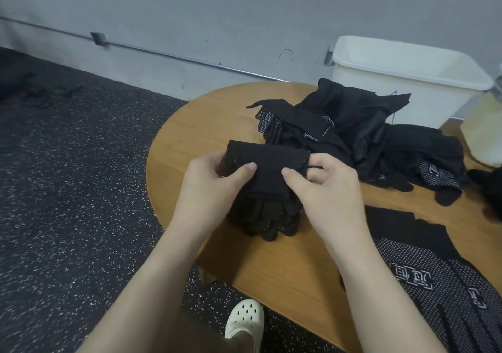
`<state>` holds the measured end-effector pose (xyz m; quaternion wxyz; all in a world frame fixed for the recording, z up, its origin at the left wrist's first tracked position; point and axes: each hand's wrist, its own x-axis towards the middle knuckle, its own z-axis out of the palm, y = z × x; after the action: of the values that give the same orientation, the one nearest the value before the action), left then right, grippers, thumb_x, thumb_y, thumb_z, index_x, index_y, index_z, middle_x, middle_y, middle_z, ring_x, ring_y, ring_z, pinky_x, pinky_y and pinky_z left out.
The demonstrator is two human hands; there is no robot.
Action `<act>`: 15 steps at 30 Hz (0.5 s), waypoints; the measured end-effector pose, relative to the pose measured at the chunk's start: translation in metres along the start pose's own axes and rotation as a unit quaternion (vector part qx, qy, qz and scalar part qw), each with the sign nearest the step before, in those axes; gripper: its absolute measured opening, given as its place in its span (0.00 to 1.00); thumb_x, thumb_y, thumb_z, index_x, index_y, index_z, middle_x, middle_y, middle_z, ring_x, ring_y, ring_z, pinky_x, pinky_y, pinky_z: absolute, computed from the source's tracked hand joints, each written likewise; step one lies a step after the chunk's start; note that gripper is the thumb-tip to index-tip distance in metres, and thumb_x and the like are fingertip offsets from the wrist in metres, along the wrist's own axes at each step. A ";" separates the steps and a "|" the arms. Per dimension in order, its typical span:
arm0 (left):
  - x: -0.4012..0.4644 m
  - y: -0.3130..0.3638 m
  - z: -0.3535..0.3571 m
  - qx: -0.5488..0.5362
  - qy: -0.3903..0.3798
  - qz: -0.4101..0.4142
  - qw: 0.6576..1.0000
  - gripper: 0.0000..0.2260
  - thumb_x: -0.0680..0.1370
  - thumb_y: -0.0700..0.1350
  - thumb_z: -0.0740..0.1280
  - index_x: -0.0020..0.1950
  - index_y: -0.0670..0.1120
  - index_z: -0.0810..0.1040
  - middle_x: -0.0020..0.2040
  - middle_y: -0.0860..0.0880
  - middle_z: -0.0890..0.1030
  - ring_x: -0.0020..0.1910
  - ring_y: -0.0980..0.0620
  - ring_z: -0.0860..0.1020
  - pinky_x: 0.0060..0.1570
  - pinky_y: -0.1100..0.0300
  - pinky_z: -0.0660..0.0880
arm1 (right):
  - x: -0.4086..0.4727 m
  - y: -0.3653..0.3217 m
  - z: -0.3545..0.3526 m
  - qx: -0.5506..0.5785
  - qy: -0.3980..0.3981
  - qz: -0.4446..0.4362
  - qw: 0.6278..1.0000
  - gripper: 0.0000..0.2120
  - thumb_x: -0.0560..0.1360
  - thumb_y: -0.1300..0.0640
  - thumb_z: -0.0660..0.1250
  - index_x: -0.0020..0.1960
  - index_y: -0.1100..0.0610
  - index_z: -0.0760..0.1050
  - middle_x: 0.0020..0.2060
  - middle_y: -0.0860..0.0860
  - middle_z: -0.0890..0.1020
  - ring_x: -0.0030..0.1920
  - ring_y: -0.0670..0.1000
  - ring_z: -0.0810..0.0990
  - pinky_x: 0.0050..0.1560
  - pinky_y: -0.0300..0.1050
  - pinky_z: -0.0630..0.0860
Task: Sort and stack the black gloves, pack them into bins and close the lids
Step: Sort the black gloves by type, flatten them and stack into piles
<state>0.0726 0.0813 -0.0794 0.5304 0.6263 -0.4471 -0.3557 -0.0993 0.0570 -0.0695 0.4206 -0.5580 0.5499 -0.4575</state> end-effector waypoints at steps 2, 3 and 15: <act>0.001 -0.002 0.000 -0.002 -0.010 0.004 1.000 0.06 0.79 0.47 0.74 0.55 0.49 0.86 0.47 0.55 0.87 0.46 0.57 0.86 0.43 0.58 0.84 | 0.001 0.002 0.000 -0.012 0.006 0.005 1.000 0.05 0.75 0.57 0.76 0.49 0.53 0.81 0.36 0.49 0.87 0.38 0.53 0.87 0.44 0.58 0.85; 0.002 -0.003 0.000 0.002 -0.011 0.008 1.000 0.07 0.79 0.47 0.73 0.56 0.49 0.86 0.47 0.54 0.87 0.47 0.57 0.86 0.46 0.56 0.84 | 0.001 0.003 0.000 -0.015 0.009 0.008 1.000 0.05 0.75 0.56 0.76 0.48 0.53 0.81 0.36 0.49 0.86 0.38 0.54 0.87 0.43 0.58 0.85; 0.006 -0.017 -0.007 0.105 0.095 0.022 0.990 0.14 0.80 0.55 0.70 0.62 0.51 0.82 0.51 0.56 0.83 0.47 0.56 0.82 0.46 0.59 0.79 | -0.004 0.015 -0.006 -0.214 0.093 -0.094 0.968 0.18 0.74 0.46 0.74 0.60 0.51 0.75 0.49 0.43 0.79 0.48 0.47 0.79 0.49 0.44 0.77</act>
<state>0.0845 0.0785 -0.0942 0.5097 0.6995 -0.4432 -0.2333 -0.1083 0.0606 -0.0826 0.1940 -0.6390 0.6168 -0.4167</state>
